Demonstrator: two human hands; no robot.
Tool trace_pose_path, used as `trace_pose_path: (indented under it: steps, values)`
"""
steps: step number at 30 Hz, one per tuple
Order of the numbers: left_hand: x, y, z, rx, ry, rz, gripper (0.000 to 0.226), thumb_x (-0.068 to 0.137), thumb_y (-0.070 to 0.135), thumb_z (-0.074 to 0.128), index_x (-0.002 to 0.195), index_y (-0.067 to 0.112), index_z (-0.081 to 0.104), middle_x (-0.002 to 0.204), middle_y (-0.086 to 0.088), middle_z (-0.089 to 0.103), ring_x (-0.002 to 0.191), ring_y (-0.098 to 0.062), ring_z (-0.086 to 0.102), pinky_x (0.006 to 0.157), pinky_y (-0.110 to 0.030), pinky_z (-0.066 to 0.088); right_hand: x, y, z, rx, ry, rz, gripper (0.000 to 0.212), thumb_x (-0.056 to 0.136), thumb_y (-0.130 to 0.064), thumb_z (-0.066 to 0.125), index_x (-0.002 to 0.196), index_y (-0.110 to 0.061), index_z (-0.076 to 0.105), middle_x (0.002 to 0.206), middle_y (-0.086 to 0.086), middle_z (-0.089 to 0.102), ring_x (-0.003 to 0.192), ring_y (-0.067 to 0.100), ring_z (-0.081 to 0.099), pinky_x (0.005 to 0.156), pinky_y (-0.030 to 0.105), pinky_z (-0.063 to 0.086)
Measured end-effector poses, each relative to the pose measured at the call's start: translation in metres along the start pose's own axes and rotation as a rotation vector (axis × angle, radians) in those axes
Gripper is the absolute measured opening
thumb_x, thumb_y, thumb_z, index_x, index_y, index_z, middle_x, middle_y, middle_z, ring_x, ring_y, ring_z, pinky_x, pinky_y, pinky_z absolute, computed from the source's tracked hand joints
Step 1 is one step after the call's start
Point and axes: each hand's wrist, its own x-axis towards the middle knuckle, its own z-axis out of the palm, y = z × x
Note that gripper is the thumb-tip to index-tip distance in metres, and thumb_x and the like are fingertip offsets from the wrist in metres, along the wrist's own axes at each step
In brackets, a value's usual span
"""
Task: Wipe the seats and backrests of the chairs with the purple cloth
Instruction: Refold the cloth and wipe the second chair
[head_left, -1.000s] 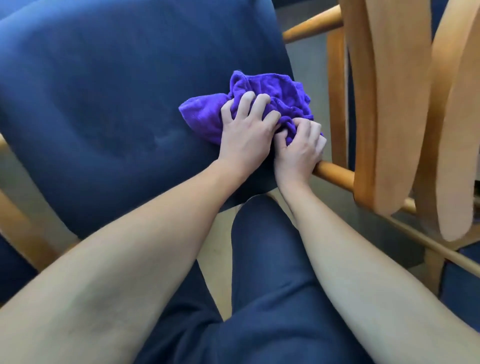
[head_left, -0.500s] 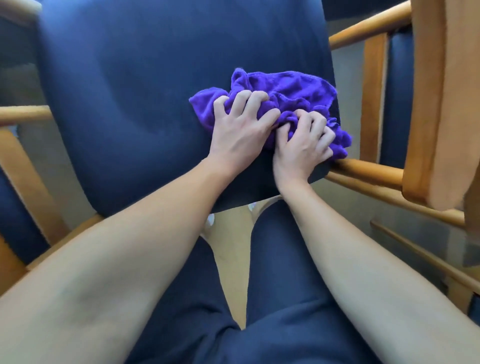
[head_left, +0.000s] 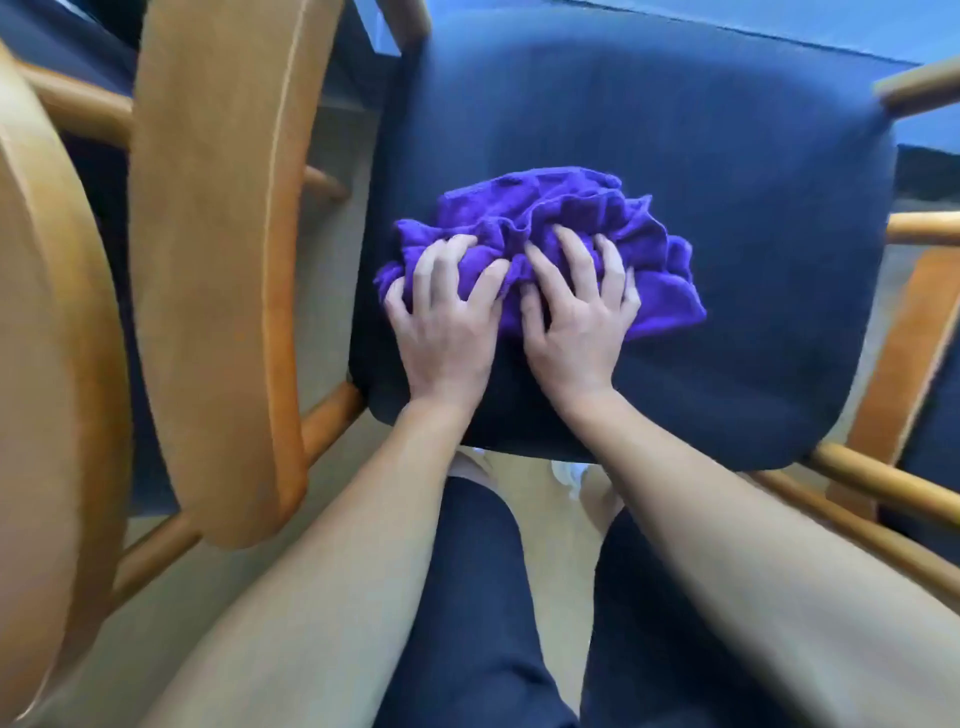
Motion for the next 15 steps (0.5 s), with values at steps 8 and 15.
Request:
trace_pose_path:
  steps: [8,15]
  values:
    - [0.005,-0.032,-0.009,-0.039,-0.149,-0.493,0.034,0.099,0.045,0.049,0.131,0.038,0.058,0.149,0.002,0.045,0.135,-0.023,0.044,0.106,-0.051,0.033,0.035,-0.039,0.026,0.053,-0.037,-0.379,0.033,0.099,-0.032,0.055,0.129,-0.032,0.065,0.141,-0.007,0.057,0.135,0.025,0.048,0.116,0.052,0.026]
    - [0.046,-0.038,-0.002,-0.151,-0.075,-0.541,0.034,0.1,0.046,0.048,0.131,0.038,0.061,0.143,0.007,0.051,0.127,-0.019,0.052,0.105,-0.043,0.037,0.078,-0.049,0.033,0.102,-0.012,-0.418,0.031,0.101,-0.028,0.052,0.129,-0.03,0.066,0.139,-0.008,0.059,0.136,0.021,0.048,0.115,0.047,0.029]
